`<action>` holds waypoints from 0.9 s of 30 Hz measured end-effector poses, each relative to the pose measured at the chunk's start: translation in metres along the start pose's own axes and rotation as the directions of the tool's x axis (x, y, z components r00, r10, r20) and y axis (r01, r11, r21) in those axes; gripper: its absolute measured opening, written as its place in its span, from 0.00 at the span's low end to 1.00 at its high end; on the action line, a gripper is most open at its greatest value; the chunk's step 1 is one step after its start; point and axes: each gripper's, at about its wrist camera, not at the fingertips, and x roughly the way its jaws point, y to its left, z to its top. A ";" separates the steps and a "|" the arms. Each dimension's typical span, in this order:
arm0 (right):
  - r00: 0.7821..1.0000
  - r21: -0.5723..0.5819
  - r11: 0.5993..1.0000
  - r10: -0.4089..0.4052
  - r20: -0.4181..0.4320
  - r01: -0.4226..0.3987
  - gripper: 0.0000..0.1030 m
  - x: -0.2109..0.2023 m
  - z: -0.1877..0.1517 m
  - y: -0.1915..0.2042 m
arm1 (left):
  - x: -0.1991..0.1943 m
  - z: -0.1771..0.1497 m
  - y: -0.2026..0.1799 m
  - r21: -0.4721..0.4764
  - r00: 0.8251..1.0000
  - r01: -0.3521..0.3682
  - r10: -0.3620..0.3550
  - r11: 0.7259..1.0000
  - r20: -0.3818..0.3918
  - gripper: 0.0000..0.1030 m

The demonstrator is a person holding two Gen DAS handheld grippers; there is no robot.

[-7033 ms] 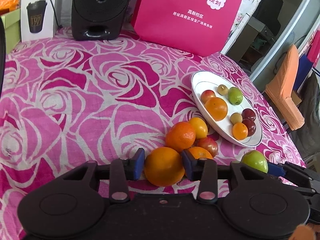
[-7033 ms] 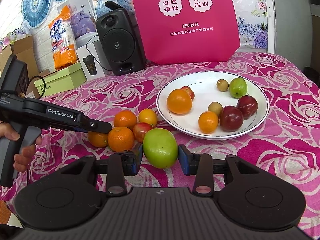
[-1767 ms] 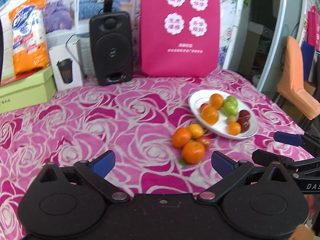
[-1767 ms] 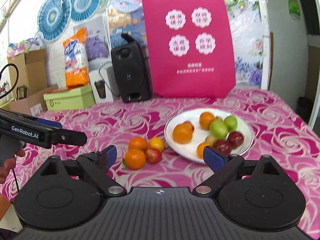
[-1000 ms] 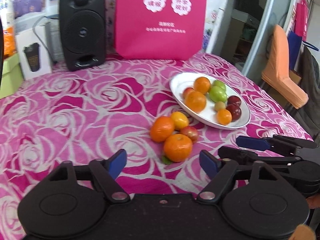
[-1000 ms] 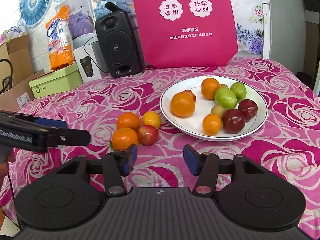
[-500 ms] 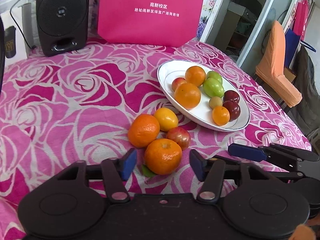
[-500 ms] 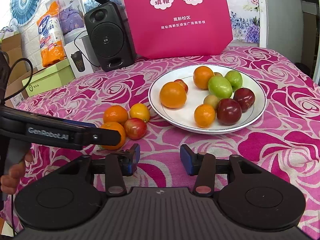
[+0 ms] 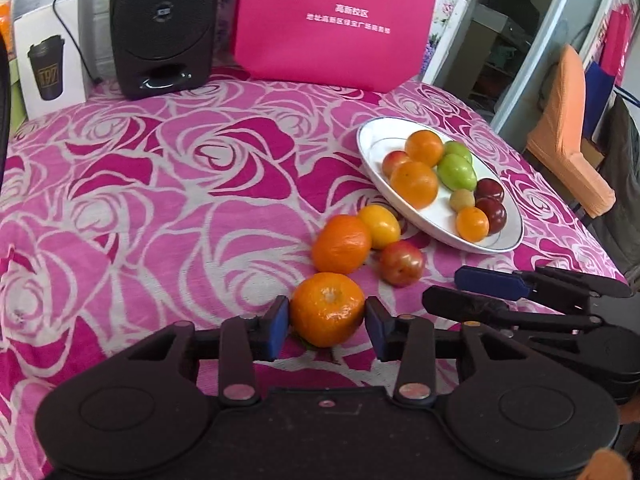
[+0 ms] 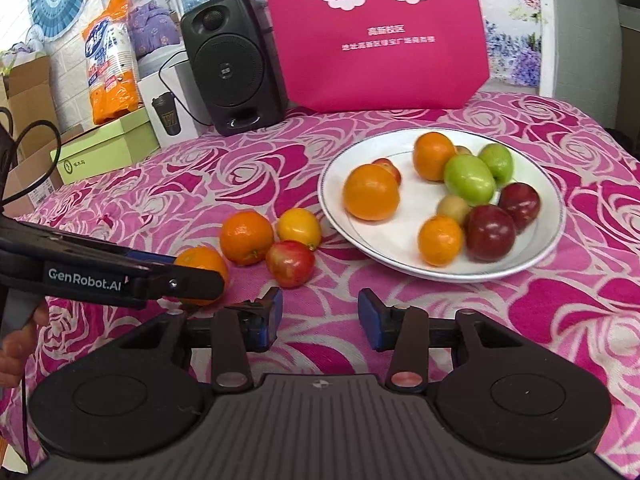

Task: Organize fruits
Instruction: 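Grasp a tangerine with the left tool while the right tool grasps a red apple, then carry the tangerine and red apple over the plate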

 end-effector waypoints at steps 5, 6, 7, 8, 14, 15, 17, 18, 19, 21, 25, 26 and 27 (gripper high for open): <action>1.000 -0.012 1.000 0.012 0.003 -0.012 0.70 0.010 0.006 0.006 | -0.001 0.001 0.001 0.008 1.000 -0.015 0.015 1.000 0.005 1.00; 1.000 -0.012 1.000 0.014 0.003 -0.014 0.70 0.012 0.007 0.006 | 0.000 0.000 0.002 0.005 1.000 -0.012 0.012 1.000 0.002 1.00; 1.000 -0.013 1.000 0.016 0.003 -0.016 0.70 0.014 0.008 0.007 | 0.000 0.000 0.003 0.003 1.000 -0.011 0.011 1.000 -0.001 1.00; 1.000 -0.014 1.000 0.017 0.003 -0.017 0.70 0.015 0.009 0.007 | 0.001 0.000 0.005 -0.001 1.000 -0.005 0.005 1.000 -0.004 1.00; 1.000 -0.014 0.999 0.031 -0.002 -0.031 0.68 0.025 0.011 0.010 | 0.007 0.001 0.006 -0.008 1.000 0.002 -0.002 1.000 -0.008 1.00; 0.999 -0.013 0.999 0.032 -0.004 -0.032 0.61 0.026 0.011 0.010 | 0.007 0.002 0.005 -0.007 1.000 0.003 -0.003 1.000 -0.010 1.00; 0.999 -0.006 0.999 0.037 -0.007 -0.037 0.56 0.027 0.011 0.010 | 0.009 0.002 0.005 -0.006 1.000 0.004 -0.004 1.000 -0.010 1.00; 0.999 -0.003 0.999 0.039 -0.007 -0.039 0.56 0.027 0.010 0.009 | 0.008 0.002 0.005 -0.006 1.000 0.004 -0.004 1.000 -0.010 0.99; 0.999 -0.001 0.999 0.041 -0.007 -0.041 0.55 0.027 0.010 0.008 | 0.007 0.002 0.005 -0.006 1.000 0.002 -0.002 1.000 -0.009 0.99; 0.999 0.000 0.999 0.041 -0.006 -0.041 0.55 0.024 0.010 0.008 | 0.004 0.002 0.004 -0.005 1.000 0.000 0.000 1.000 -0.005 0.99; 0.999 0.000 0.999 0.043 0.008 -0.043 0.55 0.013 0.008 0.008 | -0.010 0.005 0.000 0.004 1.000 -0.003 0.003 1.000 0.022 0.98; 0.999 0.003 0.999 0.043 0.016 -0.043 0.55 0.010 0.008 0.007 | -0.013 0.006 -0.002 0.013 1.000 -0.003 0.003 1.000 0.031 0.98; 0.999 0.004 0.999 0.042 0.024 -0.042 0.55 0.007 0.008 0.007 | -0.017 0.008 -0.005 0.025 0.999 -0.003 0.002 1.000 0.041 0.98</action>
